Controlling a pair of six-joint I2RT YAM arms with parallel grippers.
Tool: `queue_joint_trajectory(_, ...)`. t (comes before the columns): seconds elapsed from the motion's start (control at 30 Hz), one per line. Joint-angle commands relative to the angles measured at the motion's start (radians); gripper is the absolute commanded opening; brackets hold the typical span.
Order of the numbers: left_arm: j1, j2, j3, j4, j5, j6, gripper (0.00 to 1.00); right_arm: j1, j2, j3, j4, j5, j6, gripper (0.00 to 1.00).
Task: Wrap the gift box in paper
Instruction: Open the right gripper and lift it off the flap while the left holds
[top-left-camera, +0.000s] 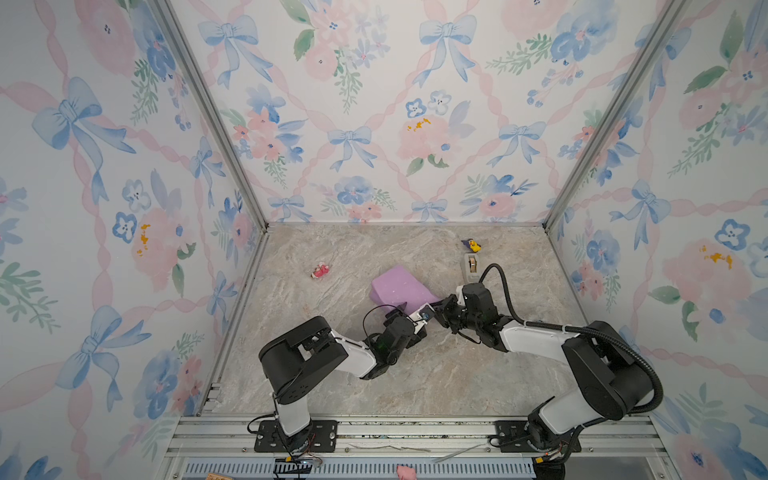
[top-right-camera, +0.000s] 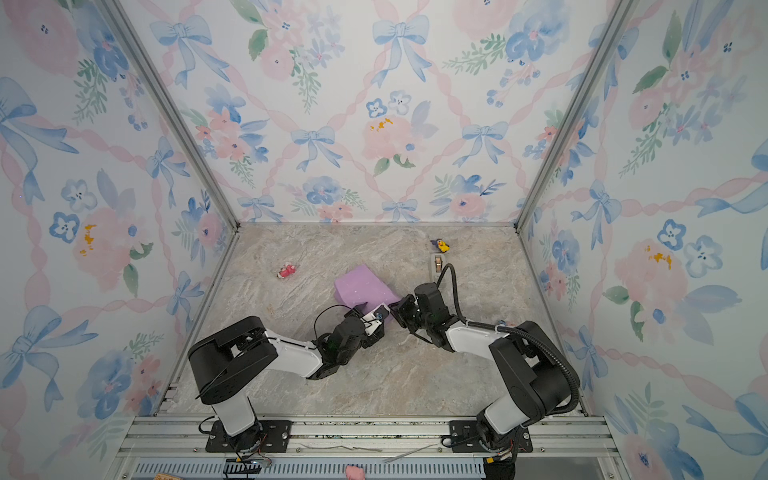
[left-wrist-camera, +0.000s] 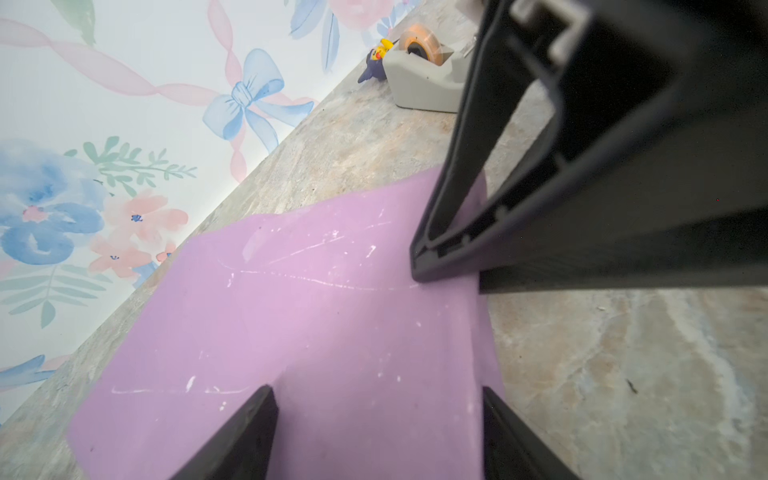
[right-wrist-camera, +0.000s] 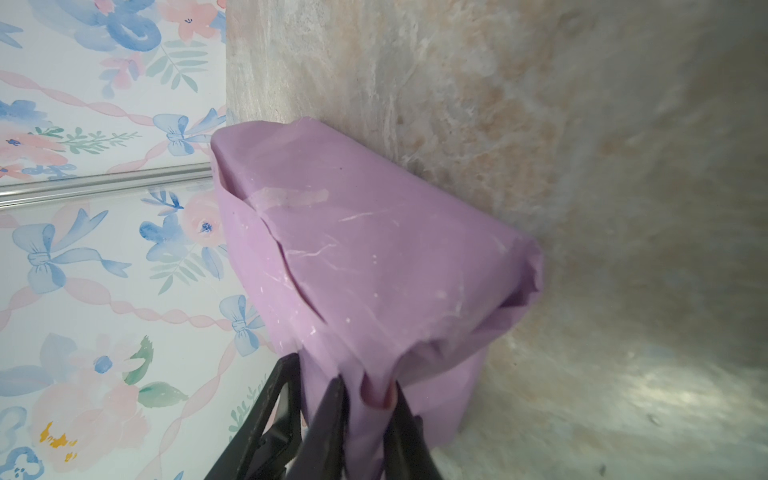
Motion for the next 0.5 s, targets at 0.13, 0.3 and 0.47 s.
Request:
queue_joint_trajectory(0.13,0.006,0.060,-0.067,-0.053,0.041,-0.116,0.64,-0.005,-0.015,-0.016,-0.052,0.019,-0.005,0.21)
queue_joint_trajectory(0.3,0.006,0.068,-0.093,-0.052,0.036,-0.131,0.62,-0.006,-0.043,-0.017,-0.057,0.026,-0.025,0.32)
queue_joint_trajectory(0.47,0.007,0.073,-0.107,-0.052,0.036,-0.135,0.62,-0.027,-0.162,-0.011,-0.186,0.038,-0.122,0.41)
